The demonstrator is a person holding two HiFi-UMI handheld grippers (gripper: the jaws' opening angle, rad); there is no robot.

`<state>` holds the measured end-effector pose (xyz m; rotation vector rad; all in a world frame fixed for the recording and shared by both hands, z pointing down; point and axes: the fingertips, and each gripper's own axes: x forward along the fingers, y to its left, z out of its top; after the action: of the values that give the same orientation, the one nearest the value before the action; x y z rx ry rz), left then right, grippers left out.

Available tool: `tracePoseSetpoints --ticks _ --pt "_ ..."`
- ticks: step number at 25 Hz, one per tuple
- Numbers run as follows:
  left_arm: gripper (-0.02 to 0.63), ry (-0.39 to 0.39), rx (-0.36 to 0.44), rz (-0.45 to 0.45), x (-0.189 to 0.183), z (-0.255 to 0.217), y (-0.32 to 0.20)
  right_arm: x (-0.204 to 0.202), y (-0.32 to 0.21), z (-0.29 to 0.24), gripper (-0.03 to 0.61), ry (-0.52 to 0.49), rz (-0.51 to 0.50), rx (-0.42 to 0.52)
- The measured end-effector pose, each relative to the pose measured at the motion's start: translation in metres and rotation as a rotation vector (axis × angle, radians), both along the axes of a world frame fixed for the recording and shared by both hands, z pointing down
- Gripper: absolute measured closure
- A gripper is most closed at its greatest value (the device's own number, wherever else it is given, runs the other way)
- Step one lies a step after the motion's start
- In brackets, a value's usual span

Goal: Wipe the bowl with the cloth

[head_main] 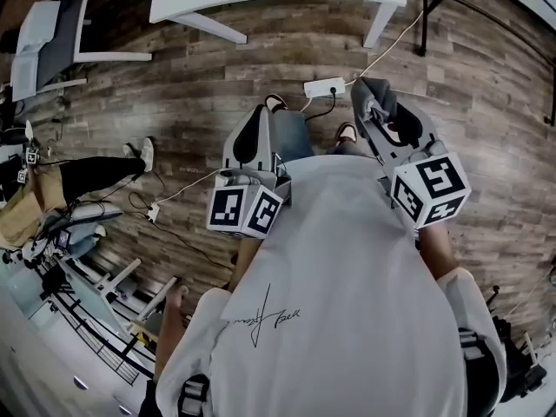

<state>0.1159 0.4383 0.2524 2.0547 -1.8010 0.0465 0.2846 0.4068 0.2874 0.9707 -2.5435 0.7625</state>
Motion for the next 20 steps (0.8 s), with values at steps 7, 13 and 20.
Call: tracePoseSetpoints --ticks 7,13,20 --pt "0.615 -0.001 0.010 -0.002 -0.027 0.003 -0.034 -0.022 -0.032 -0.001 0.400 0.028 -0.005 0.006" --pt "0.616 0.022 0.024 0.024 -0.058 -0.005 -0.066 -0.057 -0.057 -0.010 0.400 0.033 0.014 0.002" --pt "0.617 0.049 0.003 0.047 -0.124 0.005 -0.109 -0.124 -0.092 -0.003 0.400 0.068 0.020 -0.026"
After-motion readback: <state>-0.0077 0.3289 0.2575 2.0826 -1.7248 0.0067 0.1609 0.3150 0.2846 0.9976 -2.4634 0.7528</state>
